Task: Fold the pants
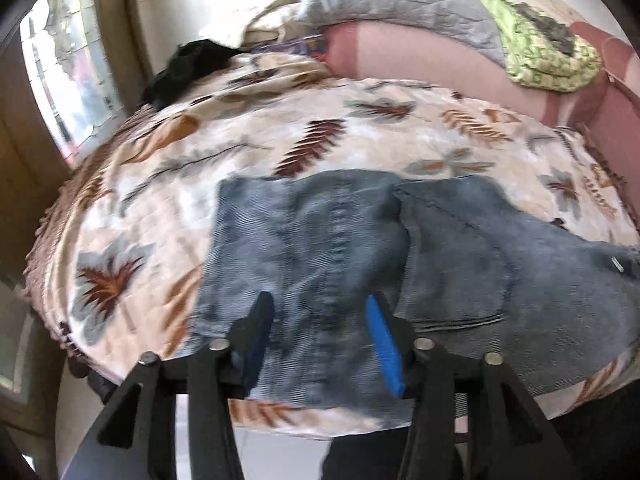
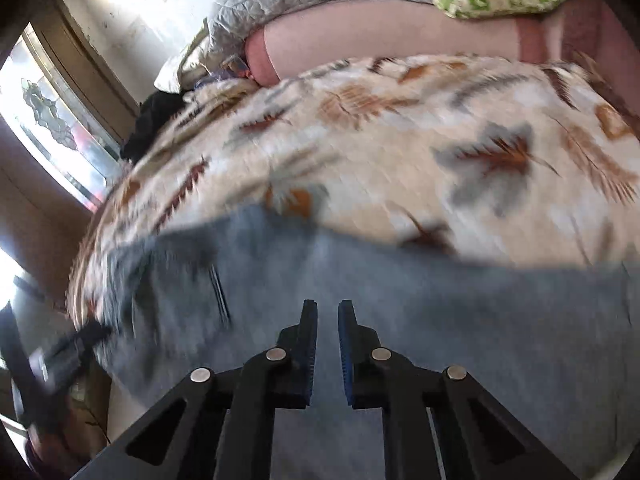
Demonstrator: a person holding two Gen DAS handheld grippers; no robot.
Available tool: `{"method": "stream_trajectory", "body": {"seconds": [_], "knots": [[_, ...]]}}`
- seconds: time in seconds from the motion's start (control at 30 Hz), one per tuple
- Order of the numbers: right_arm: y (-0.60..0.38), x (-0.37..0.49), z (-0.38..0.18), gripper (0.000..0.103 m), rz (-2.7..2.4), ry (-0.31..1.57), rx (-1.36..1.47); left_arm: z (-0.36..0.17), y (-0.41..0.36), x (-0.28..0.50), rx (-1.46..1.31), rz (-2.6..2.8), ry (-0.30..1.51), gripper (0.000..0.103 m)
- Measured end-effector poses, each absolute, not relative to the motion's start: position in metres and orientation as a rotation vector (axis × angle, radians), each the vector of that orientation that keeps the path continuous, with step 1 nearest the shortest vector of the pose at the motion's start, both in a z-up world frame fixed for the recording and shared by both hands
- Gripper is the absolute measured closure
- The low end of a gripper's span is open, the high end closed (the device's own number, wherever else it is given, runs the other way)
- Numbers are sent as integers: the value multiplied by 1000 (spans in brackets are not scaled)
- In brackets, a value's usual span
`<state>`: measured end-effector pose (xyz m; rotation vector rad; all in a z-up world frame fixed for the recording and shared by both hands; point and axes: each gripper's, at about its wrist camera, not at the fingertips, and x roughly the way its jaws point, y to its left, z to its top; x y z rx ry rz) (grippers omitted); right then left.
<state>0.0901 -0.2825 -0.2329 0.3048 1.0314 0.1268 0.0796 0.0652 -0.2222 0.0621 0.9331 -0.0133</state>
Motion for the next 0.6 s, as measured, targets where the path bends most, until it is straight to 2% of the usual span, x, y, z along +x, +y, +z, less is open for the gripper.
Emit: {"method": "stream_trajectory", "body": {"seconds": [0.17,0.23,0.3,0.4,0.6], "knots": [[-345,28,-246,90,-32,1038,366,-252,88,93,86,130,1042,52],[-382,7,-253,90,-122,1055,439,-261,94,94,65,123,1061,47],[-418,-11,-265,90,-214,1094,472,-261,93,92,89,141,1044,42],[-459,-37,-273,91,-236,1080,628,-256,89,90,98,156,1047,42],[-467,-52,-254,91,-241,1011,617,-226,67,85,42,74,990,42]]}}
